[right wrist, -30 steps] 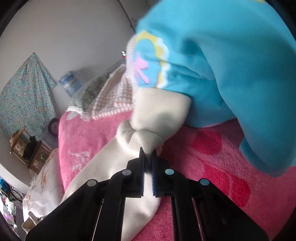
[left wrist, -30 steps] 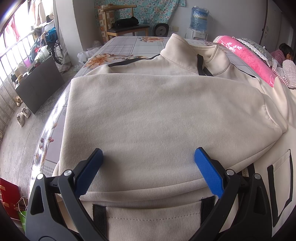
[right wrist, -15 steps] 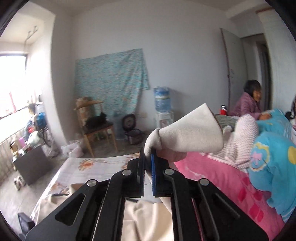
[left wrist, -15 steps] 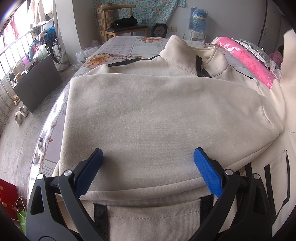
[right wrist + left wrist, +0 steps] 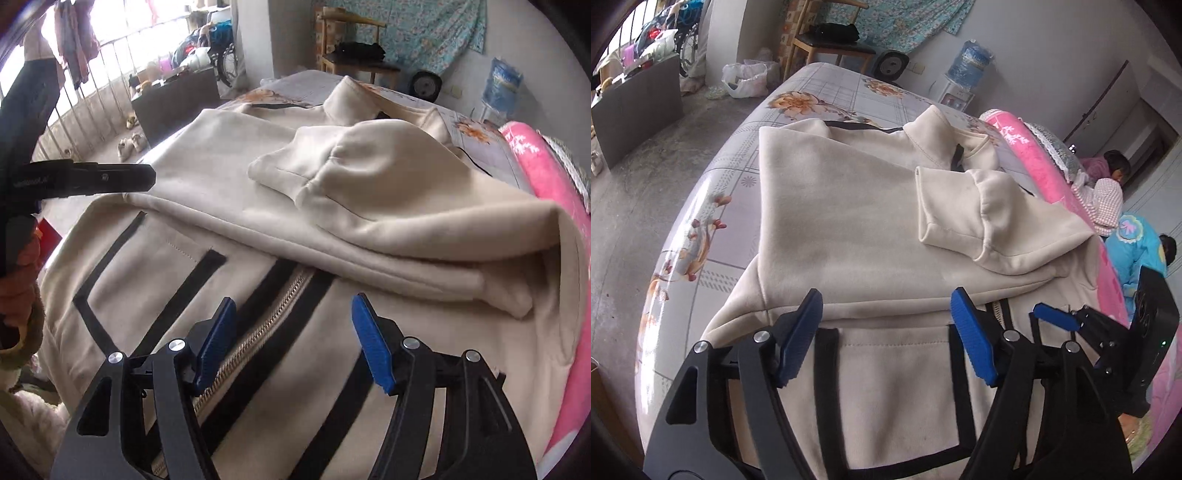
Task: Fold large clothes
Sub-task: 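Move the left gripper over the folded sleeve cuff, then grasp the sleeve cuff with the left gripper and straighten it on the body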
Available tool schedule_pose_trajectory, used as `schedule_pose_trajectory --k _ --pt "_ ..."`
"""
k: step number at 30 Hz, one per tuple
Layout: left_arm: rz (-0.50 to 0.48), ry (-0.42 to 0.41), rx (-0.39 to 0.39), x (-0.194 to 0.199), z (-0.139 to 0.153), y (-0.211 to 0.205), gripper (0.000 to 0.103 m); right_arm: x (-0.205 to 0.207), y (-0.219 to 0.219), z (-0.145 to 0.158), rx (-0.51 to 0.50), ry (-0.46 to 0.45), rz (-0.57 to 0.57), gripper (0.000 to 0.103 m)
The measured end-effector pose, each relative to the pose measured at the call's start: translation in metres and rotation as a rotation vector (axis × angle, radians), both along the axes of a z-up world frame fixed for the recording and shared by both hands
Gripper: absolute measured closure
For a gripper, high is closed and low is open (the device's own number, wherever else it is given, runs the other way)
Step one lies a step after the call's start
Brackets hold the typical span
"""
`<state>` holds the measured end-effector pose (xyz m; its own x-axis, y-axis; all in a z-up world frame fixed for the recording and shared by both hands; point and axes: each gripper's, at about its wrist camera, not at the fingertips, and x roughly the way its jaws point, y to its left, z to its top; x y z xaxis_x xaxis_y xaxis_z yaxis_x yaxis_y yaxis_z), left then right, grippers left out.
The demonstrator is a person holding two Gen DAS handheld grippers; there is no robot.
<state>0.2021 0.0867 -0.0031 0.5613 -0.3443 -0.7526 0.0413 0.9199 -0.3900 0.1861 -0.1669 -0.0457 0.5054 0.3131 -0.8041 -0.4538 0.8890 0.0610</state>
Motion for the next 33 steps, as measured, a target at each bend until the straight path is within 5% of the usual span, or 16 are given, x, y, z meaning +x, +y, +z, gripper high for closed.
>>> schedule_pose_trajectory --k 4,8,11,16,20,27,30,33 --pt "-0.003 0.036 -0.164 0.030 0.001 -0.005 0.045 -0.012 -0.056 0.008 0.167 -0.008 -0.174 0.040" --pt "-0.035 0.096 -0.213 0.078 -0.013 -0.029 0.046 -0.011 -0.097 0.001 0.211 -0.015 -0.318 0.040" --pt "-0.019 0.154 -0.169 0.110 -0.028 -0.046 0.054 -0.011 -0.114 -0.009 0.244 -0.006 -0.368 0.040" --pt "-0.043 0.151 -0.016 0.127 -0.034 -0.074 0.097 -0.012 -0.121 -0.017 0.237 -0.021 -0.388 0.040" --pt "-0.050 0.080 0.000 0.123 -0.016 -0.074 0.099 -0.010 -0.128 -0.025 0.256 -0.001 -0.399 0.040" --pt "-0.024 -0.211 0.051 0.065 0.086 -0.039 0.099 -0.009 -0.129 -0.026 0.254 0.002 -0.395 0.040" --pt "0.016 -0.181 0.112 0.045 0.084 -0.015 0.099 -0.007 -0.125 -0.025 0.232 0.005 -0.378 0.040" --pt "0.024 -0.038 0.133 0.035 0.042 0.007 0.098 -0.009 -0.115 -0.022 0.195 0.021 -0.341 0.037"
